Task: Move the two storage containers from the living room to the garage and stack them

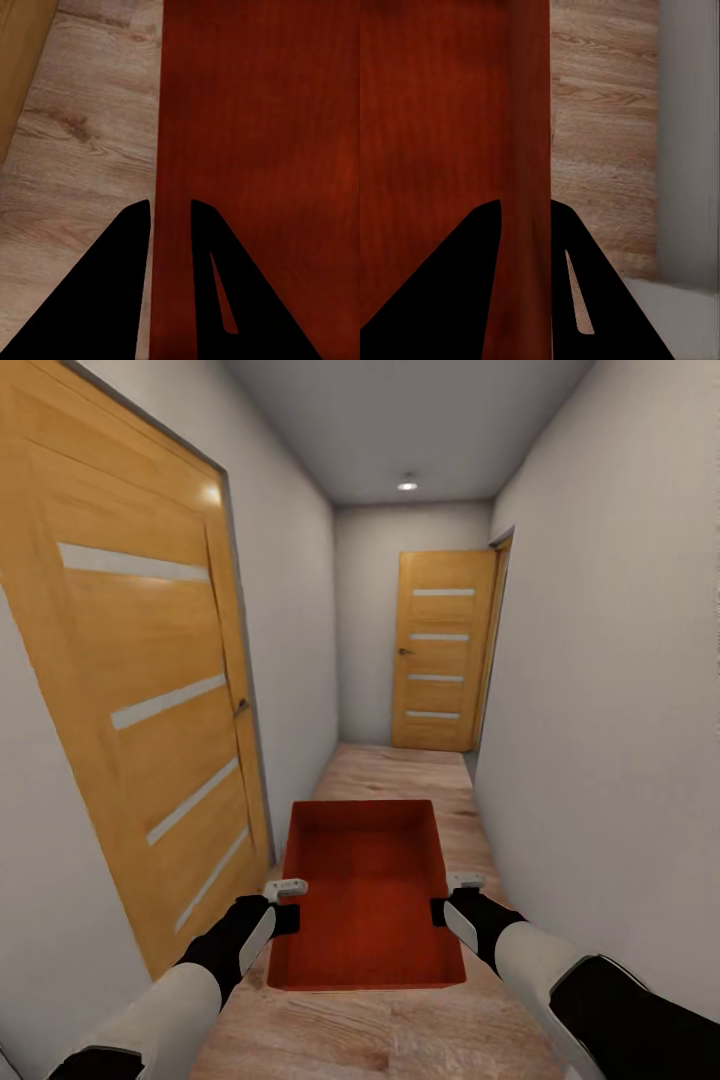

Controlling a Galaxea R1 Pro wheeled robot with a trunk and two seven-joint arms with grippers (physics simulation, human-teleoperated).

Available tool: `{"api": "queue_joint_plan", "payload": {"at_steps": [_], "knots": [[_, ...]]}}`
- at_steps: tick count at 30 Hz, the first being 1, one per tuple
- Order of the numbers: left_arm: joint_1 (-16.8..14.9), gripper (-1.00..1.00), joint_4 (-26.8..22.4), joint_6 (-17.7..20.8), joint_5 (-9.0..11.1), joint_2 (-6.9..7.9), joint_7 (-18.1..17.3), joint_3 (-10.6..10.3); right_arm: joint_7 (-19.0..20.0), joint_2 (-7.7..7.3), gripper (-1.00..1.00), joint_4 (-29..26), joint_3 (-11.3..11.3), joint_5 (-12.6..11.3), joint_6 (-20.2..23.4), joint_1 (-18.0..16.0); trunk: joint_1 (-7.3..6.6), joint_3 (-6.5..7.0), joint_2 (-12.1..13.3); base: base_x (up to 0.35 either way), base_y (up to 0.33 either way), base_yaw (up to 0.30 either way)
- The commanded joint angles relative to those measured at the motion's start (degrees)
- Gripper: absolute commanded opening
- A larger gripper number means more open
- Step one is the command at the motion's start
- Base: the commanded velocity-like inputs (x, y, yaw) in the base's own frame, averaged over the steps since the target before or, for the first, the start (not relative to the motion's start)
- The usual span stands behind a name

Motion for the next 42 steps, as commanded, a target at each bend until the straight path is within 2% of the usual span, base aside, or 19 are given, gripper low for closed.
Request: {"api": "queue_joint_plan", "payload": {"at_steps": [1,9,42], "knots": [[0.0,-1.00,0.4,0.5,-0.6,0.10,0.9,-0.9,-0.5,-0.02,-1.00,-0.3,1.3,1.2,0.4,-0.1,0.05,-0.10,-0.1,0.322,0.000,-0.242],[0.0,-1.00,0.4,0.5,-0.6,0.09,0.9,-0.9,-0.5,-0.02,-1.00,-0.2,1.3,1.2,0.4,-0.1,0.05,-0.10,-0.1,0.322,0.000,-0.182],[0.0,-1.00,0.4,0.6,-0.6,0.16,0.9,-0.9,-0.5,-0.09,-1.00,-0.2,1.3,1.2,0.4,-0.1,0.05,-0.10,-0.1,0.322,0.000,-0.002]]}}
